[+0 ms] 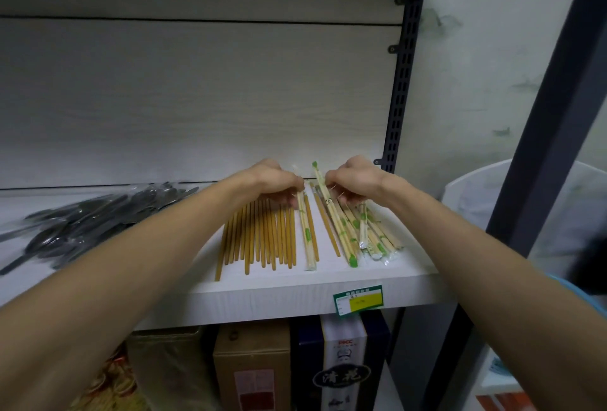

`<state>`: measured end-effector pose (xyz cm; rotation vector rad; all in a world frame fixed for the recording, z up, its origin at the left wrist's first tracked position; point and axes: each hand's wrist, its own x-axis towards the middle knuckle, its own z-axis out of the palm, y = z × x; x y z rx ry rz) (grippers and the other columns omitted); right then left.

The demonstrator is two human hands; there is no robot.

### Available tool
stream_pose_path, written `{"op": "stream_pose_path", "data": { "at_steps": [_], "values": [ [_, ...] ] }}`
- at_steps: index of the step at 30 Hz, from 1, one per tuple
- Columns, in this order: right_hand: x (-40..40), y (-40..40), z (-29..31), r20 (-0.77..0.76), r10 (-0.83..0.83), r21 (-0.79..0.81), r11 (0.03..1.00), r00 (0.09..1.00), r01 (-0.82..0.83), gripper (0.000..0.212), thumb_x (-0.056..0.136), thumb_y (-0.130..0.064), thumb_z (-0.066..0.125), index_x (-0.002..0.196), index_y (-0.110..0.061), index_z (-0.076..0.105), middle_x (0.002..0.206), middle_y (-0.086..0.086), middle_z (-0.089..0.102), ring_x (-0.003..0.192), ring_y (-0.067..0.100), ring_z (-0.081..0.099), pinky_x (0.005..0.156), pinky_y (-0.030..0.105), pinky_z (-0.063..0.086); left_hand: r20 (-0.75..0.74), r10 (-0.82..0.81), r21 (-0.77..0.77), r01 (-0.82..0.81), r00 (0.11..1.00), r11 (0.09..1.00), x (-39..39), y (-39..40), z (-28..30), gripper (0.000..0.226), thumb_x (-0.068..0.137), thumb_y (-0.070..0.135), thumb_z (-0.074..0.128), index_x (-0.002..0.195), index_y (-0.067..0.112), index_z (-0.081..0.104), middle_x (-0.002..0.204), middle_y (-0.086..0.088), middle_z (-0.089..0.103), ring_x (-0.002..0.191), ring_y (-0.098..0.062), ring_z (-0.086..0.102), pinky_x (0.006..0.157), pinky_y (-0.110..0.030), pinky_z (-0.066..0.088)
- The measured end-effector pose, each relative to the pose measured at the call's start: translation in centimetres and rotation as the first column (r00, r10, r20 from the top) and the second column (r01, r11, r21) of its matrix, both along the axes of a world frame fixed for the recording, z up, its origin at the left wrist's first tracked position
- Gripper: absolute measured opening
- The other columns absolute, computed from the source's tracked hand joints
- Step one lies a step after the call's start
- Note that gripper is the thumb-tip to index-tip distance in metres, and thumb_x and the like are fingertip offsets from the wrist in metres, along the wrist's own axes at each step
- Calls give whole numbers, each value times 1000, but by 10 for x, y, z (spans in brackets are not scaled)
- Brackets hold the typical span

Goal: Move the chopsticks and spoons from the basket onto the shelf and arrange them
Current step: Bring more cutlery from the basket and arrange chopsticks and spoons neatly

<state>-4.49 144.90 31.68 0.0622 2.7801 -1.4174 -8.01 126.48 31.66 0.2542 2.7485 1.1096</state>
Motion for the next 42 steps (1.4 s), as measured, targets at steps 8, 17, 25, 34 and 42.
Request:
{"op": "stream_pose_path", "data": {
  "at_steps": [8, 17, 25, 34, 42],
  "values": [
    [-3, 37, -4, -113, -229, 46, 971, 967, 235, 29, 90, -13, 59, 62, -8, 62, 53, 8, 58, 43, 19, 48, 45, 25, 41, -5, 43, 172, -42, 999, 984, -4, 22, 5, 22, 91, 30, 68, 81, 11, 73, 53, 5, 66, 37, -4, 46, 36, -16, 31],
    [-3, 45, -31, -118, -320, 230, 912, 940, 339, 30, 78, -39, 59, 76, -10, 65, 79, 11, 70, 75, 32, 69, 77, 41, 60, -343, -60, -208, -13, 938, 978, -14, 62, -32, 48, 91, 52, 63, 67, 12, 76, 62, 3, 71, 64, -15, 65, 66, -30, 50],
    [2, 31, -22, -40, -173, 334, 926, 984, 176, 55, 65, -63, 80, 72, -16, 52, 73, 0, 58, 68, 19, 58, 69, 31, 53, -437, -349, -401, 168, 829, 901, -12, 43, -33, 22, 92, 42, 66, 103, 25, 74, 101, 5, 74, 93, -17, 67, 84, -39, 56],
    [-1, 23, -13, 40, -128, 342, 934, 991, 107, 37, 75, -37, 83, 89, -6, 68, 75, 7, 65, 57, 20, 59, 48, 25, 46, -425, -413, -420, 228, 806, 878, -14, 18, -41, 23, 92, 41, 65, 110, 28, 72, 111, 8, 71, 104, -16, 64, 91, -39, 53],
    [5, 25, 1, 156, -94, 208, 976, 983, 60, 30, 88, -11, 76, 114, -1, 66, 80, 8, 64, 58, 16, 59, 46, 22, 51, -361, -507, -420, 349, 783, 838, -9, 15, -39, 29, 97, 29, 56, 124, 26, 69, 132, 5, 65, 118, -17, 59, 101, -39, 48]
  ]
}}
